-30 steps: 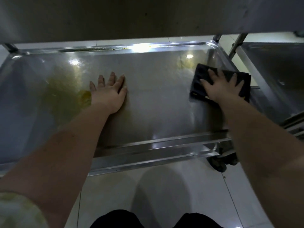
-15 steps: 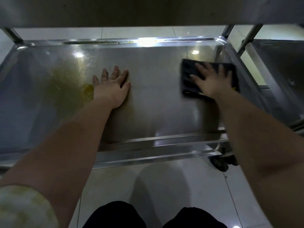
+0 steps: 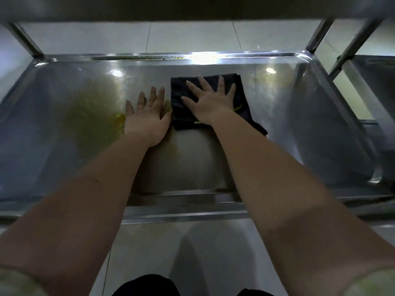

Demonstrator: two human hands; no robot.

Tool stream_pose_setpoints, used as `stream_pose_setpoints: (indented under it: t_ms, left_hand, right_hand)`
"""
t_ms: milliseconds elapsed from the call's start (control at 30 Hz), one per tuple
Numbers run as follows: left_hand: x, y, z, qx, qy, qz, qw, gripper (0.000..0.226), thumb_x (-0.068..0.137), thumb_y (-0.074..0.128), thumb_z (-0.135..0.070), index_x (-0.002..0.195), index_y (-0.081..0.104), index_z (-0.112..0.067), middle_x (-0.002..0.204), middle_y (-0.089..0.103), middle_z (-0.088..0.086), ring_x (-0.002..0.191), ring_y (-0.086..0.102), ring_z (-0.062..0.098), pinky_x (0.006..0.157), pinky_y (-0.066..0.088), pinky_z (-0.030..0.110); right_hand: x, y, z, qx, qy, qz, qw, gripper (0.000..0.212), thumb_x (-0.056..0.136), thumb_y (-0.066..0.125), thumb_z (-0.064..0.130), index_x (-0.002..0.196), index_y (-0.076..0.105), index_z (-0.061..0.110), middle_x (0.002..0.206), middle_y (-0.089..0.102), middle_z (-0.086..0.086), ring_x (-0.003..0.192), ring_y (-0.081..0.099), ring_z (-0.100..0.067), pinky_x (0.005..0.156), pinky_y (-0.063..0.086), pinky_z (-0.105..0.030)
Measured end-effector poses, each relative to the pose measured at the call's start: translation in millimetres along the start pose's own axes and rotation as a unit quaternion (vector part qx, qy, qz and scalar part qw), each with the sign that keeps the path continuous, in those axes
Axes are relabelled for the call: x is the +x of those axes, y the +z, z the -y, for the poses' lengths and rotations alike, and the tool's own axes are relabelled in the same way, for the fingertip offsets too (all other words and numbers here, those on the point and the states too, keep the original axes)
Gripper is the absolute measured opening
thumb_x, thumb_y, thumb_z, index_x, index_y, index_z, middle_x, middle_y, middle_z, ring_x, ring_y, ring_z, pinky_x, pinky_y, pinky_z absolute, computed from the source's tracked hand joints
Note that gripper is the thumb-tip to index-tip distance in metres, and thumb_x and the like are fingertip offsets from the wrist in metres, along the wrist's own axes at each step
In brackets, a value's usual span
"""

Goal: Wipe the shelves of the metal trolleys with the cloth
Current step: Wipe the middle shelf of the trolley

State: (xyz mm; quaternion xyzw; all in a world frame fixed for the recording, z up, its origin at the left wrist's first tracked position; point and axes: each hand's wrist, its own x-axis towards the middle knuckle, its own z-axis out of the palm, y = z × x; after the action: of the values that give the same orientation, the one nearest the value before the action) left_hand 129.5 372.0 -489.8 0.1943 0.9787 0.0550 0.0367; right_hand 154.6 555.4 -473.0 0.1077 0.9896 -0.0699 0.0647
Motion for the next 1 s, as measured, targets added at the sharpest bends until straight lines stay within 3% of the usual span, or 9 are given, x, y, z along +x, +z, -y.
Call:
stream_pose_setpoints:
  t_ms: [133, 333, 467, 667, 767, 833, 1000]
  left_hand:
    - [4, -3, 5, 0.022, 0.001, 0.012, 1.0, 0.059, 0.101, 0.018, -0.058, 0.155, 0.001, -0.043, 0.165, -0.007, -0.008, 0.152, -0.006, 0.027, 0.119, -0.004, 0.056]
    - [5, -1, 1, 0.026, 0.001, 0.008, 1.0, 0.059, 0.099, 0.018, -0.06, 0.155, 0.003, -0.046, 0.165, -0.004, -0.008, 0.152, -0.006, 0.028, 0.118, -0.005, 0.057]
    - [5, 0, -1, 0.035, 0.007, 0.002, 0.999, 0.06, 0.1, 0.016, -0.059, 0.155, 0.003, -0.043, 0.166, -0.003, -0.007, 0.151, -0.006, 0.031, 0.118, -0.005, 0.058]
    - [6, 0, 3, 0.042, 0.0, 0.004, 0.999, 0.061, 0.099, 0.015, -0.059, 0.156, 0.001, -0.041, 0.166, -0.004, -0.007, 0.151, -0.005, 0.03, 0.119, -0.001, 0.057]
    - [6, -2, 5, 0.038, 0.003, 0.005, 0.999, 0.061, 0.099, 0.015, -0.061, 0.156, 0.0, -0.043, 0.166, -0.004, -0.007, 0.151, -0.005, 0.029, 0.119, -0.001, 0.057]
    - [7, -3, 7, 0.035, 0.003, 0.009, 0.999, 0.06, 0.099, 0.016, -0.061, 0.155, 0.001, -0.045, 0.165, -0.004, -0.008, 0.152, -0.005, 0.028, 0.119, -0.001, 0.056]
    - [9, -1, 3, 0.033, 0.006, 0.007, 0.999, 0.061, 0.099, 0.016, -0.061, 0.155, -0.001, -0.045, 0.165, -0.005, -0.008, 0.152, -0.006, 0.028, 0.119, -0.003, 0.056]
  right_hand:
    - [10, -10, -48, 0.004, 0.005, 0.0, 1.0, 0.065, 0.092, 0.021, 0.075, 0.151, 0.007, 0.053, 0.164, 0.001, 0.016, 0.15, -0.009, -0.034, 0.116, -0.007, -0.061]
    - [-20, -30, -198, 0.006, 0.194, -0.019, 0.981, 0.068, 0.09, 0.021, 0.077, 0.152, 0.014, 0.05, 0.164, 0.004, 0.016, 0.15, -0.003, -0.036, 0.117, -0.004, -0.062]
    - [-10, -29, -180, 0.016, 0.264, -0.026, 0.964, 0.072, 0.089, 0.018, 0.079, 0.153, 0.012, 0.048, 0.165, 0.002, 0.012, 0.148, -0.006, -0.043, 0.112, -0.008, -0.069]
    - [38, -7, -3, -0.002, 0.005, 0.003, 1.0, 0.064, 0.094, 0.022, 0.072, 0.152, 0.008, 0.05, 0.164, 0.0, 0.014, 0.149, -0.013, -0.039, 0.112, -0.009, -0.068]
    - [42, -7, 1, 0.002, -0.034, 0.009, 0.999, 0.064, 0.093, 0.022, 0.074, 0.151, 0.008, 0.053, 0.164, 0.0, 0.016, 0.15, -0.01, -0.034, 0.114, -0.008, -0.065]
    - [42, -12, -38, 0.002, -0.004, -0.006, 1.0, 0.065, 0.091, 0.024, 0.076, 0.151, 0.009, 0.054, 0.164, 0.001, 0.017, 0.151, -0.006, -0.032, 0.116, -0.005, -0.063]
    - [6, -33, -191, 0.02, 0.205, -0.023, 0.978, 0.069, 0.089, 0.023, 0.078, 0.152, 0.013, 0.05, 0.164, 0.002, 0.017, 0.15, -0.003, -0.035, 0.116, -0.005, -0.063]
